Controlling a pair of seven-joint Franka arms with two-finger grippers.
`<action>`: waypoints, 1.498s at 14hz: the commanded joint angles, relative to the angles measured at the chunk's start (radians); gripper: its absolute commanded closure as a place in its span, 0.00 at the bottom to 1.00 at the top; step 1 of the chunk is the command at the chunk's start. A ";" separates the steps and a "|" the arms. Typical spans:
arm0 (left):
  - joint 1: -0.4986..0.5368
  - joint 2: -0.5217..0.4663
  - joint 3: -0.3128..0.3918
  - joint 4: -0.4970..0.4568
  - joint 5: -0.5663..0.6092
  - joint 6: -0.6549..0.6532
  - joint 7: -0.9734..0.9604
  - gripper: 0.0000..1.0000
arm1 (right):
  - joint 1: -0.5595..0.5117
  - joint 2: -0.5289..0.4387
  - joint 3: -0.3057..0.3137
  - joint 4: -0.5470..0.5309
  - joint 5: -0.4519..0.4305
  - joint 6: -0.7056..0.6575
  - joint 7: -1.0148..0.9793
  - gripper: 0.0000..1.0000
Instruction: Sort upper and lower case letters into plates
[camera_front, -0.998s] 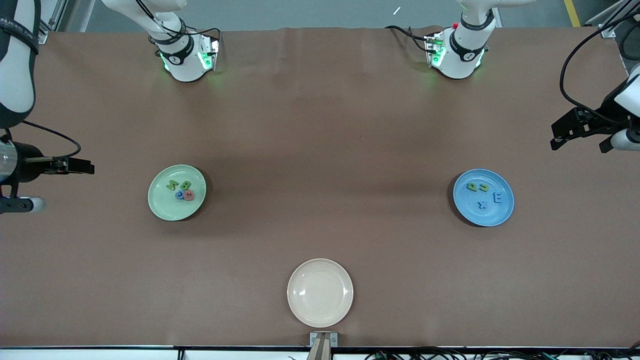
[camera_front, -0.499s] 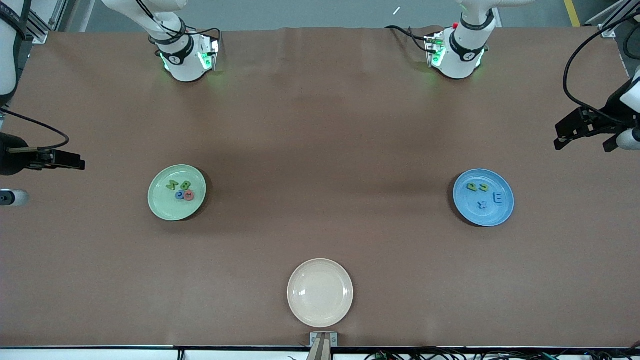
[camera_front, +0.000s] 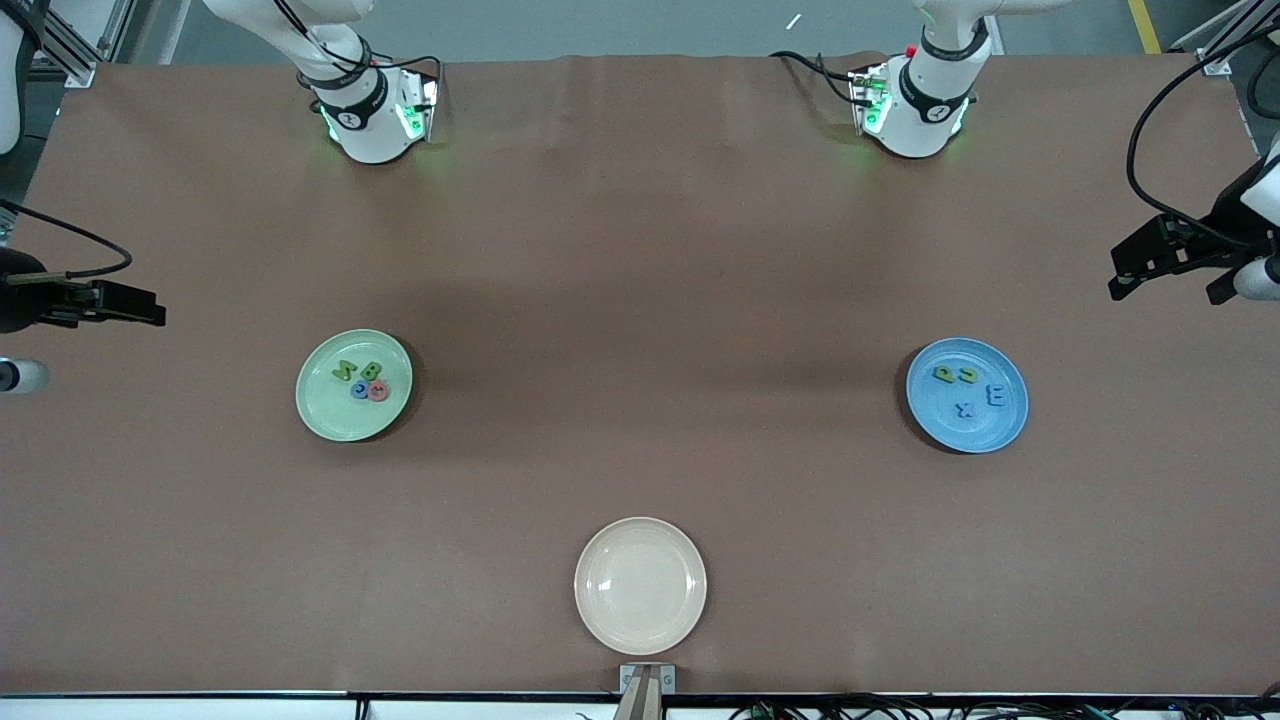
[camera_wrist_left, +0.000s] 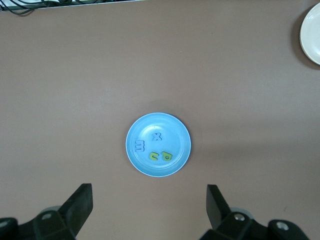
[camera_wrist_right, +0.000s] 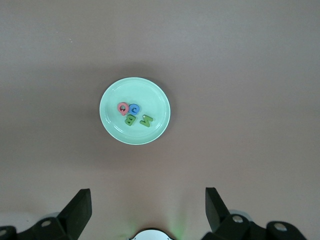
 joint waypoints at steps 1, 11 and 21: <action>0.005 -0.019 -0.001 -0.010 -0.010 -0.005 0.009 0.00 | 0.002 -0.061 -0.002 -0.080 0.010 0.012 0.003 0.00; 0.042 -0.021 0.005 -0.009 -0.008 -0.036 0.018 0.00 | -0.001 -0.339 -0.003 -0.471 0.013 0.247 0.003 0.00; 0.042 -0.021 -0.004 0.004 -0.011 -0.044 0.024 0.00 | -0.017 -0.371 -0.014 -0.410 0.001 0.125 -0.009 0.00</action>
